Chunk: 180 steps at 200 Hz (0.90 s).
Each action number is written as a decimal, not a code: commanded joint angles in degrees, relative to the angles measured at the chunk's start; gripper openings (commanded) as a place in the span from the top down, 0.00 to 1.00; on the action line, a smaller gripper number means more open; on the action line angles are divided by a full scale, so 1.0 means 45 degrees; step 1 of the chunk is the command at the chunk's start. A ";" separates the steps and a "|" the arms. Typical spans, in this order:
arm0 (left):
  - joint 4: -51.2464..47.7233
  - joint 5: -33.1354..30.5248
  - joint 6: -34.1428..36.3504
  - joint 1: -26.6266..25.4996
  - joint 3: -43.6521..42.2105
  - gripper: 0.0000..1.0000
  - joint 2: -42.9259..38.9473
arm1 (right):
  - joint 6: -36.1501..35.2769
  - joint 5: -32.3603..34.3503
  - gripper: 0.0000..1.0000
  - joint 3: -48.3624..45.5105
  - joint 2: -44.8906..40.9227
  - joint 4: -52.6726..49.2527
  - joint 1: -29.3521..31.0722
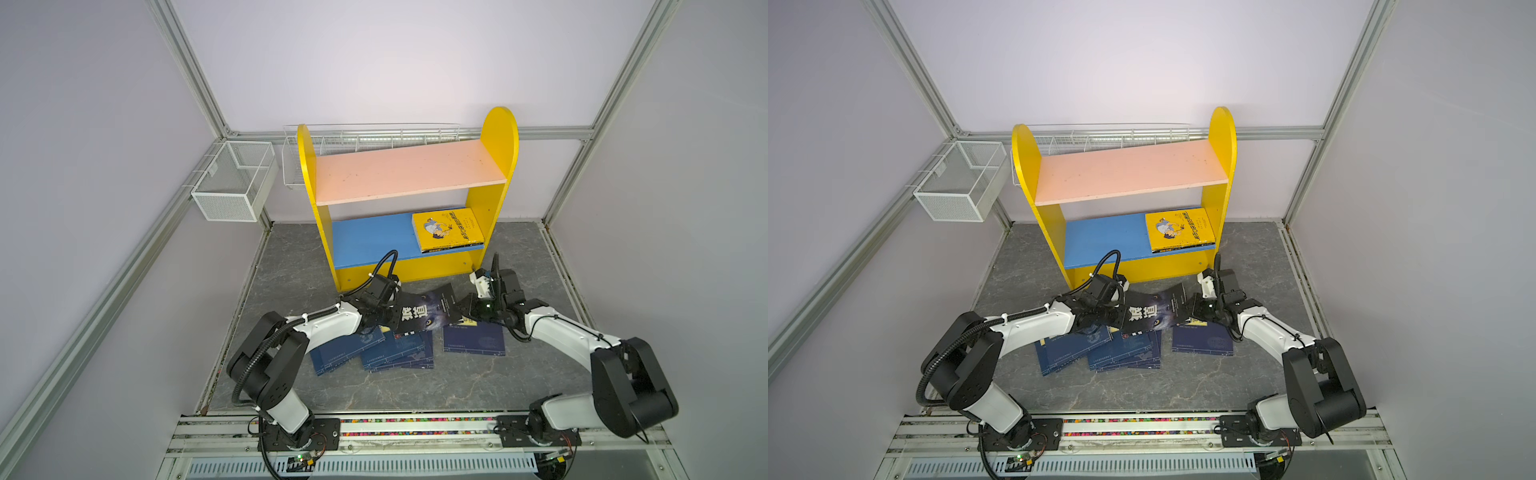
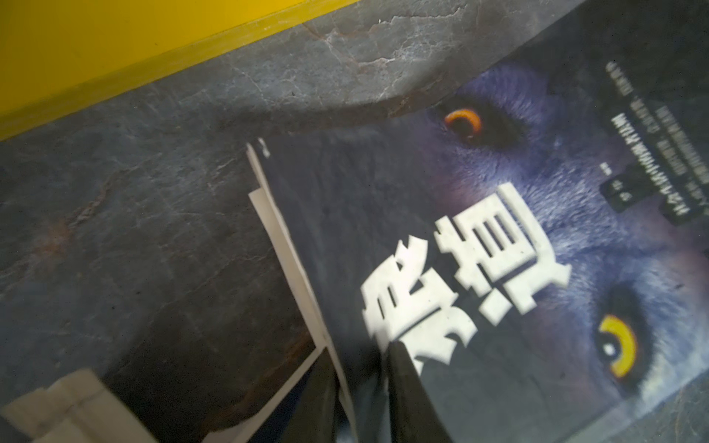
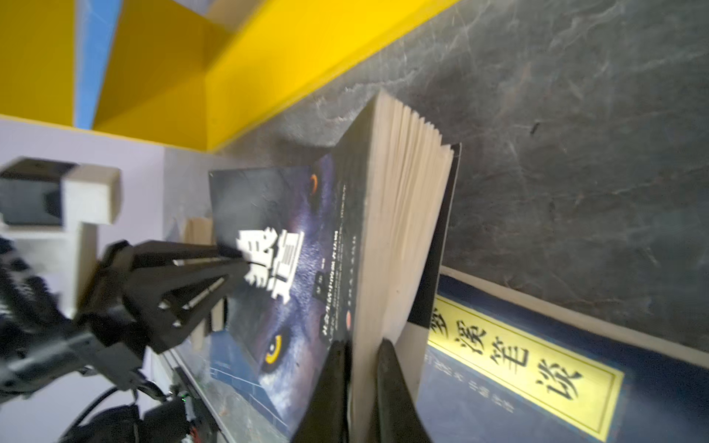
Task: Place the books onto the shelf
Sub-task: 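Grasp the dark wolf-eye book's edges with left and right grippers, then lift the wolf-eye book upright with both grippers toward the blue shelf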
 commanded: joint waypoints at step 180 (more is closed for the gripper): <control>0.5302 0.9496 -0.3864 0.3065 -0.1714 0.18 -0.1460 | 0.3341 -0.4294 0.94 -0.0799 -0.3405 0.3624 -0.2798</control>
